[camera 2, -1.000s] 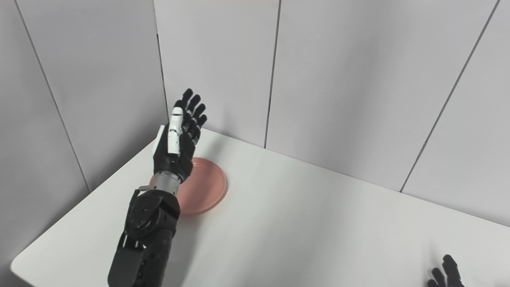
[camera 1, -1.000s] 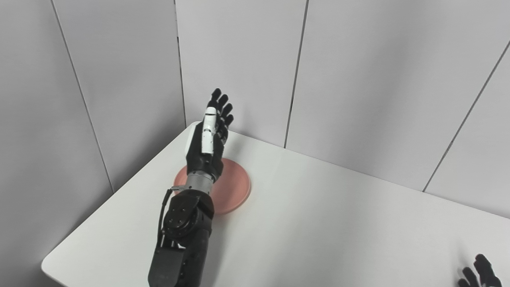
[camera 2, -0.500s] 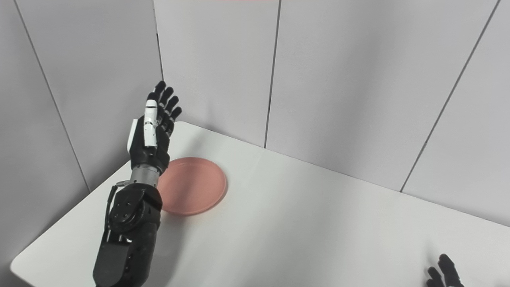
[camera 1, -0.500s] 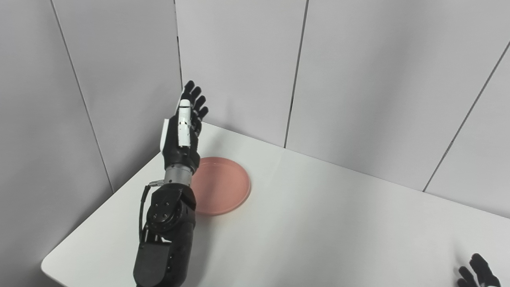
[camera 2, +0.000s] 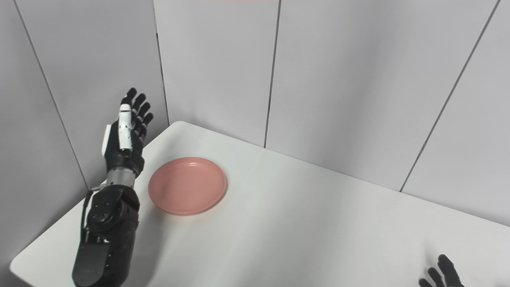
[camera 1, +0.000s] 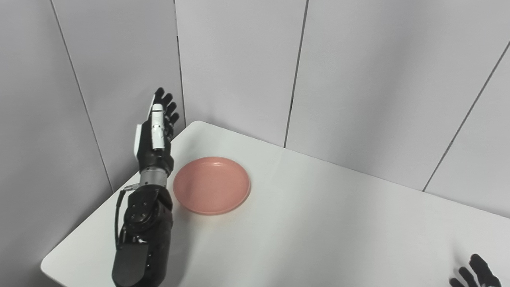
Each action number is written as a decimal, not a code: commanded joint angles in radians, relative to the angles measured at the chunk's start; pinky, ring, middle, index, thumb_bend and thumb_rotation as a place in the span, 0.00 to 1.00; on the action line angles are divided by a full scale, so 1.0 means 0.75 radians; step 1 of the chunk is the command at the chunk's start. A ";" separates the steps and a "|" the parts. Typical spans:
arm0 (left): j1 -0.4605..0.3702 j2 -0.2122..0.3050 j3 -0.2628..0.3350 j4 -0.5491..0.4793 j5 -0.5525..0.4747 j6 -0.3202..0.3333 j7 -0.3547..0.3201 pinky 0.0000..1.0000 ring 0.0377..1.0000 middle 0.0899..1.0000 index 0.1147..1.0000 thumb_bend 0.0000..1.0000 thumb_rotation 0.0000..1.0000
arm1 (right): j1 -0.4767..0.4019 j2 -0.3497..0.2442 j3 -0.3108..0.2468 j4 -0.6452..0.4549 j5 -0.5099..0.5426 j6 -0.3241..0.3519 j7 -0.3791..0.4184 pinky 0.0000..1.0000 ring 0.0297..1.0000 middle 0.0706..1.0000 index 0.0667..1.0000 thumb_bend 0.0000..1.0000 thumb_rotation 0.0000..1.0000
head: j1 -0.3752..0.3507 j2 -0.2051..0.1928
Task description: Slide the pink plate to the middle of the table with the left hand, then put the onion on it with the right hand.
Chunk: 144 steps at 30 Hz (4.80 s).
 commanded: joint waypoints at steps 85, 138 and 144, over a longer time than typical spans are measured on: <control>0.060 0.086 0.075 0.446 -0.480 -0.027 -0.138 1.00 1.00 1.00 1.00 0.36 1.00 | 0.026 -0.035 -0.024 0.003 0.031 0.091 -0.006 0.64 0.76 0.80 0.72 0.68 0.81 | 0.029 0.036; -0.106 0.016 -0.160 0.670 -0.431 0.052 -0.342 0.96 0.96 0.96 0.95 0.38 1.00 | 0.043 -0.021 -0.007 -0.041 0.015 0.120 -0.023 0.42 0.86 0.91 0.78 0.72 0.82 | -0.029 0.070; -0.129 0.005 -0.218 0.713 -0.405 0.050 -0.379 0.94 0.95 0.96 0.95 0.38 1.00 | 0.045 -0.021 -0.005 -0.040 0.014 0.112 -0.021 0.47 0.90 0.93 0.82 0.77 0.81 | -0.037 0.073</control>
